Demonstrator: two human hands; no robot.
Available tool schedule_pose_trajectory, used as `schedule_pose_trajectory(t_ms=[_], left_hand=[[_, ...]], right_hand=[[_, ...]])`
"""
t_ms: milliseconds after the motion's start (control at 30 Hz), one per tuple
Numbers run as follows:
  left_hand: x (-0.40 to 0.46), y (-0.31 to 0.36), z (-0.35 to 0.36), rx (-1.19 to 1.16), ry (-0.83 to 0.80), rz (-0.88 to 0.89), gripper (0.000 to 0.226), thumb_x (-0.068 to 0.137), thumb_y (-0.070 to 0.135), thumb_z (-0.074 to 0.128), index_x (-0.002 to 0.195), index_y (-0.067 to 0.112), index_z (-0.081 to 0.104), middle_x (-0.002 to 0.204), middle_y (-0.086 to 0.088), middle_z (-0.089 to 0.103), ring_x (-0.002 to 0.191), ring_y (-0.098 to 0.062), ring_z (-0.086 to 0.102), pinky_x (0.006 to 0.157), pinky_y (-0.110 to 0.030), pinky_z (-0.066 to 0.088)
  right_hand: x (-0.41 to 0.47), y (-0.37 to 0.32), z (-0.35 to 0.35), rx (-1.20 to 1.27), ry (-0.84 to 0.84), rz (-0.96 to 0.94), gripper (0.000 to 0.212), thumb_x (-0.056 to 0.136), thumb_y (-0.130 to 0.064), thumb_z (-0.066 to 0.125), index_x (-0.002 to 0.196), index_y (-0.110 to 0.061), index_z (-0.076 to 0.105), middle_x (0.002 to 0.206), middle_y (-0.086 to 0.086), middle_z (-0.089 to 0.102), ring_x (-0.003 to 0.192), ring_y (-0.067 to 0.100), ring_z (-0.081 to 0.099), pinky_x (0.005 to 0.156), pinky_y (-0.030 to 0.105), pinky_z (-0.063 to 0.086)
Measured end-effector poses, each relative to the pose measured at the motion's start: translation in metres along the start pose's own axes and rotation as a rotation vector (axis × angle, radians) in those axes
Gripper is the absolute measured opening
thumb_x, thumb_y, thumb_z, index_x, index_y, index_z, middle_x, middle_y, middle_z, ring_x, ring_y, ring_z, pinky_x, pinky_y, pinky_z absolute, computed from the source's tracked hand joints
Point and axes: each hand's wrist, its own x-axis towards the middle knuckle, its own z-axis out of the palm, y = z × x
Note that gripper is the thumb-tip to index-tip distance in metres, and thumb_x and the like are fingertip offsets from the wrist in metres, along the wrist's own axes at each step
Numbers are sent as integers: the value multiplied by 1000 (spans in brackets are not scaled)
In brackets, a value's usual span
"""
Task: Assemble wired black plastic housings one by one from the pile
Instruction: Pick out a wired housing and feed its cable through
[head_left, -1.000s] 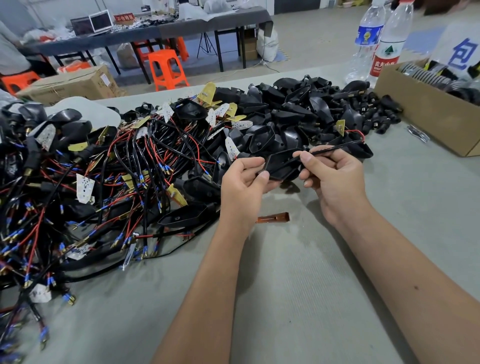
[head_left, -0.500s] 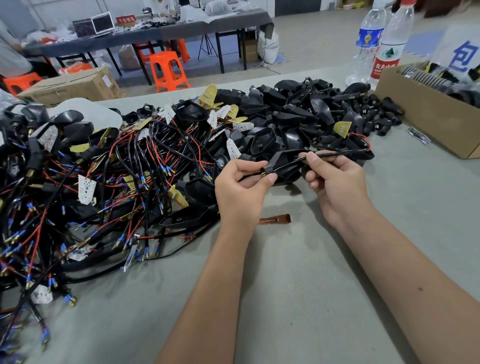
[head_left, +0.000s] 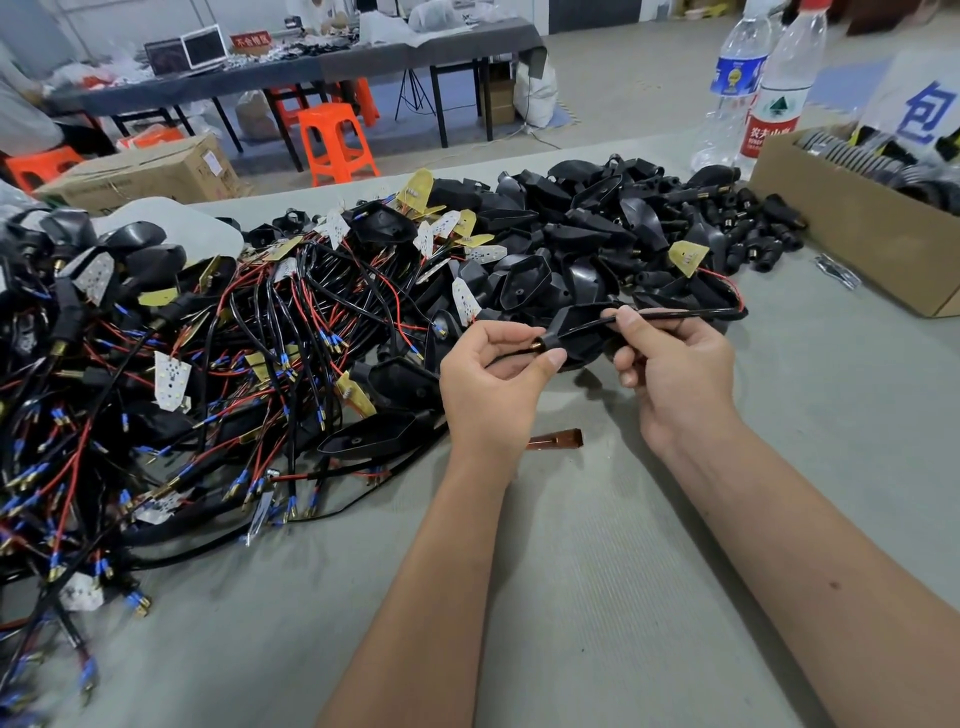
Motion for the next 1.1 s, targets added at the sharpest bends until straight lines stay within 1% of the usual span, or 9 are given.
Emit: schedule_pose_trajectory(t_ms=[100, 233, 400, 533, 667, 800, 900, 967, 1100], left_hand=[[1, 0, -2, -19, -7, -7, 29, 75, -7, 85, 91, 10, 68, 94, -1, 78, 85, -11, 75, 79, -21, 57], [-1, 0, 0, 54, -53, -15, 28, 75, -6, 86, 87, 13, 69, 94, -7, 79, 88, -20, 77, 84, -30, 60], [1, -2, -5, 253, -117, 0, 25, 73, 6, 91, 82, 13, 69, 75, -5, 74, 66, -18, 73, 64, -27, 59], [4, 1, -9, 166, -149, -86, 26, 75, 6, 90, 85, 7, 66, 70, -14, 73, 59, -25, 73, 57, -28, 57], [7, 6, -15, -37, -143, -140, 23, 79, 0, 85, 91, 1, 66, 70, -13, 75, 60, -21, 73, 59, -23, 57], [8, 11, -20, -48, -250, -157, 21, 80, 3, 84, 88, 5, 66, 73, -16, 76, 59, -19, 72, 55, -22, 56], [8, 14, -24, 24, -301, -142, 22, 80, 12, 86, 82, 4, 66, 71, -17, 74, 53, -20, 69, 49, -23, 53], [10, 18, -30, 95, -323, -137, 23, 82, 16, 86, 78, 4, 66, 69, -16, 74, 50, -21, 67, 46, -24, 51], [16, 32, -55, 175, -424, -216, 22, 85, 18, 83, 75, 8, 67, 67, -17, 71, 50, -21, 67, 45, -23, 50]], right_hand=[[0, 2, 1, -107, -88, -3, 11, 91, -7, 76, 88, -6, 65, 77, 14, 72, 42, 11, 52, 36, 22, 37], [-7, 11, 5, -352, -214, -160, 17, 91, -13, 78, 83, -6, 65, 55, 3, 65, 39, 15, 55, 34, 23, 38], [-7, 12, 4, -621, -271, -373, 18, 94, -24, 73, 76, -22, 72, 62, -7, 63, 54, 12, 58, 56, 32, 46], [-8, 10, 4, -637, -188, -485, 12, 88, -24, 80, 81, -21, 70, 85, 0, 65, 73, 25, 65, 69, 42, 56], [-7, 7, 2, -511, -112, -256, 30, 92, -37, 76, 95, -16, 56, 86, 18, 65, 64, 33, 65, 57, 50, 59], [-7, -2, 5, -214, -395, 8, 21, 107, -30, 55, 114, -10, 57, 79, 1, 72, 56, 24, 67, 42, 30, 52], [-7, -7, 2, -199, -557, 16, 17, 107, -27, 52, 115, -14, 61, 91, 12, 73, 57, 25, 62, 39, 24, 41], [-6, -7, 1, -173, -556, 29, 18, 106, -20, 54, 120, -10, 60, 102, 23, 70, 54, 23, 55, 37, 23, 33], [-2, -7, 2, -31, -395, 110, 14, 104, -17, 58, 113, -6, 58, 105, 22, 66, 56, 18, 53, 39, 21, 34]])
